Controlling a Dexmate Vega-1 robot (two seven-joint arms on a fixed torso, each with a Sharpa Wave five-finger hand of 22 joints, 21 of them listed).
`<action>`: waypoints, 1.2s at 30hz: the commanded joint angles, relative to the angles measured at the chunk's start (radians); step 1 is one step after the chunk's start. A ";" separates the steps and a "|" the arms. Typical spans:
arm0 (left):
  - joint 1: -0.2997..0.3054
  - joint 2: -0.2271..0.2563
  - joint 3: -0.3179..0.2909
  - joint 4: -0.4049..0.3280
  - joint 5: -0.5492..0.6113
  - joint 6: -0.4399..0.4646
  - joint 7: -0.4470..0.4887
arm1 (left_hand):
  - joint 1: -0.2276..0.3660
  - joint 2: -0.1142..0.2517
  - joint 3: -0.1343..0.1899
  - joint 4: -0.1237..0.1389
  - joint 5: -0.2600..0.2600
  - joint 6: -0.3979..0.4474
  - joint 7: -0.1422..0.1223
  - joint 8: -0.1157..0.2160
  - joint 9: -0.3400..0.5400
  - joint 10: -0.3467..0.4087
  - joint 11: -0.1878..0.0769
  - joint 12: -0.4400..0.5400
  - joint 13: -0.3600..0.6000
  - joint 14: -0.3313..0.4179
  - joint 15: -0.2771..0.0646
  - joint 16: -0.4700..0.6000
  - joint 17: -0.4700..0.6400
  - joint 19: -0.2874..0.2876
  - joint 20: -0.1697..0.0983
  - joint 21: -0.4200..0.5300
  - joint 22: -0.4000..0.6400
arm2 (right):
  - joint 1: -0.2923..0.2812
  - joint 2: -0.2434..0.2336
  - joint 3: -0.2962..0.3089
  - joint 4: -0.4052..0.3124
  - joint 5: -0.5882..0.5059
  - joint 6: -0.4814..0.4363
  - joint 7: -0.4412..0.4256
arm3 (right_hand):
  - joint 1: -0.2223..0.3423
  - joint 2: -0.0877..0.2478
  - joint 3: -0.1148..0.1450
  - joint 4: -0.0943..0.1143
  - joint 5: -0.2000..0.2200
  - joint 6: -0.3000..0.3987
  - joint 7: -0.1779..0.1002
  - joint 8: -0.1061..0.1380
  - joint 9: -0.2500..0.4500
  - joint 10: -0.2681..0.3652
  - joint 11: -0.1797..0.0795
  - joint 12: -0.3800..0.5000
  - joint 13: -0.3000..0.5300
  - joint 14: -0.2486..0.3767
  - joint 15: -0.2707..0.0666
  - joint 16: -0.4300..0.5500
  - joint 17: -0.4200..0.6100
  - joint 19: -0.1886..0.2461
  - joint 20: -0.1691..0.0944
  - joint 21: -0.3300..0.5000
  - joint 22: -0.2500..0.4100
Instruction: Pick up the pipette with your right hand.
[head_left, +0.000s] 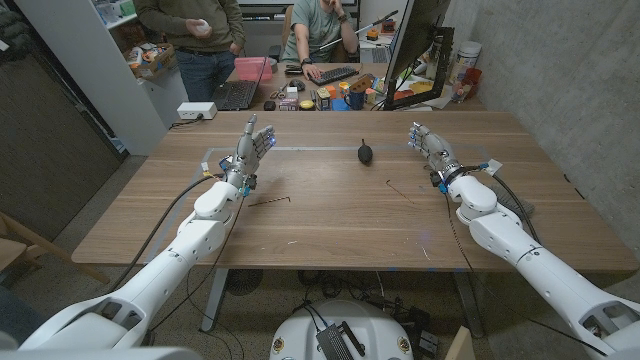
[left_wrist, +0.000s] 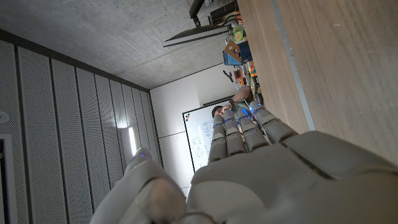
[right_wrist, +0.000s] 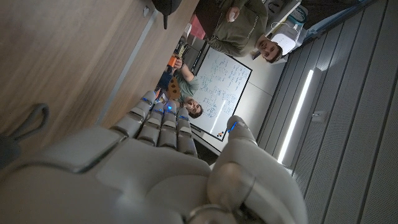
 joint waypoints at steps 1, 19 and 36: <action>-0.014 -0.007 0.002 0.029 -0.006 -0.007 -0.019 | 0.012 0.002 0.005 -0.003 0.009 0.008 0.000 0.003 0.003 0.009 -0.001 0.003 0.005 0.007 -0.001 0.004 0.004 0.003 0.006 0.002 0.002 | 0.013 -0.051 -0.051 -0.083 -0.179 -0.064 -0.084 | 0.016 -0.008 0.001 -0.014 0.005 0.020 -0.011 0.011 0.002 0.014 -0.003 0.005 0.004 0.015 0.000 0.006 0.001 0.015 0.003 0.000 0.004; 0.029 0.016 -0.003 -0.056 0.019 0.027 0.062 | 0.016 0.006 0.005 -0.004 0.011 0.011 0.000 0.003 0.003 0.009 -0.002 0.003 0.005 0.008 -0.001 0.004 0.004 0.002 0.007 0.001 0.002 | 0.200 0.008 -0.147 0.134 -0.340 0.063 -0.008 | 0.081 0.014 0.017 -0.041 0.014 0.099 -0.113 0.020 0.006 0.080 -0.090 0.018 0.006 0.103 -0.044 0.016 0.002 0.136 0.024 0.026 0.005; 0.105 0.042 -0.019 -0.176 0.043 0.060 0.166 | 0.019 0.008 0.004 -0.005 0.013 0.012 0.001 0.003 0.003 0.010 -0.001 0.003 0.005 0.009 -0.001 0.004 0.004 0.002 0.007 0.001 0.003 | 0.391 0.074 -0.247 0.404 -0.491 0.314 0.064 | 0.360 -0.008 0.144 -0.090 0.022 0.161 -0.221 0.013 0.008 0.151 -0.150 0.020 0.009 0.237 -0.090 0.002 -0.001 0.365 0.028 0.054 -0.006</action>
